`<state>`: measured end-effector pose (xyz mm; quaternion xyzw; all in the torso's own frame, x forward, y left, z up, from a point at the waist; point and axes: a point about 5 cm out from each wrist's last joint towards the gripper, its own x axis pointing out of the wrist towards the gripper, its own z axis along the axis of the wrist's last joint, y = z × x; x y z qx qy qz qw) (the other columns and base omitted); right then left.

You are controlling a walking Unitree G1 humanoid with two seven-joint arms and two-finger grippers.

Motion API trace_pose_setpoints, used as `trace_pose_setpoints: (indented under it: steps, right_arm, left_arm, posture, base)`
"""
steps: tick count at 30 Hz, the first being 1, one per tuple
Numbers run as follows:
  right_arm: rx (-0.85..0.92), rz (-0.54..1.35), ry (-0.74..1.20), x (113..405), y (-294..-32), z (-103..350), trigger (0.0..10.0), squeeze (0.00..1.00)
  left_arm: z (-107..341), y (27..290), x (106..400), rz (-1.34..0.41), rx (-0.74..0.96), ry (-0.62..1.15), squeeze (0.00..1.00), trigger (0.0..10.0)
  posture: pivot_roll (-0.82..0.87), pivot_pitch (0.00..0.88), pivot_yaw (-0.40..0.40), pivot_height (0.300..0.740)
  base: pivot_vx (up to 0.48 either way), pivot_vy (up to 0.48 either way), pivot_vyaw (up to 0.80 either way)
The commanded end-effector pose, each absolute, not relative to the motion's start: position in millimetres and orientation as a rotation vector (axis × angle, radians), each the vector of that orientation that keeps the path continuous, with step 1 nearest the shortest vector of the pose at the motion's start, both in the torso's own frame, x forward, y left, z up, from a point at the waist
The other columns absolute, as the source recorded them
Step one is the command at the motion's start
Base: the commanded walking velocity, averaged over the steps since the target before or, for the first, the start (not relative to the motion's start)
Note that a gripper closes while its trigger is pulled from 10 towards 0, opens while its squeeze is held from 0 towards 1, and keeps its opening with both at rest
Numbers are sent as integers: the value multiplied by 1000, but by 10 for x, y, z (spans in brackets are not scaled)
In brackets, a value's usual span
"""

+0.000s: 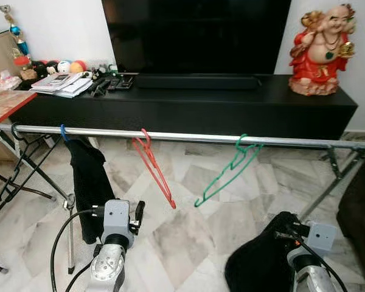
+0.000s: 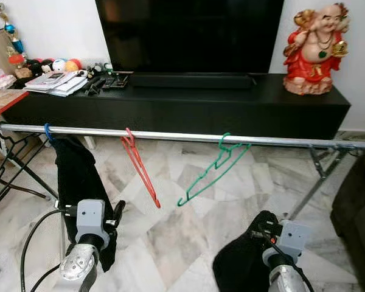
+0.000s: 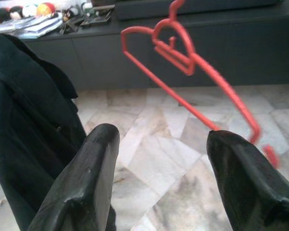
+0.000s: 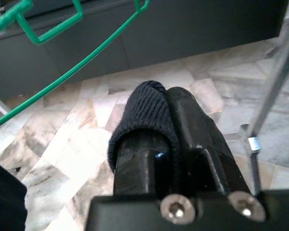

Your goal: Hang hanger

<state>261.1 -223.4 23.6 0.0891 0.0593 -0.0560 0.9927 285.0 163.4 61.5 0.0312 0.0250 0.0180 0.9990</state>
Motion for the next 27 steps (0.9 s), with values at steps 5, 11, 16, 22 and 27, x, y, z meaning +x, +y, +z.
trace_pose_setpoints:
  steps: [5,11,16,22,27]
  right_arm:
    - [174,-86,96,2681,-2178,289,10000,0]
    - [174,-83,96,2684,-2179,290,10000,0]
    - [174,-79,99,2682,-2165,281,10000,0]
    - [172,-79,107,2671,-2162,258,10000,0]
    - [170,-79,116,2662,-2171,239,10000,0]
  left_arm:
    - [638,1665,2860,43,56,51,0,10000]
    - [661,1690,2866,52,51,40,0,10000]
    - [702,1707,2876,63,50,21,0,10000]
    - [666,1692,2863,55,1,57,0,10000]
    - [634,1717,2880,67,-63,110,306,10000]
  posture:
    - [-81,4,43,740]
    - [-79,6,40,740]
    - [-78,8,40,740]
    - [-75,10,38,740]
    - [-77,13,35,740]
  base:
    - [313,0,0]
    - [318,0,0]
    - [242,0,0]
    - [0,0,0]
    - [0,0,0]
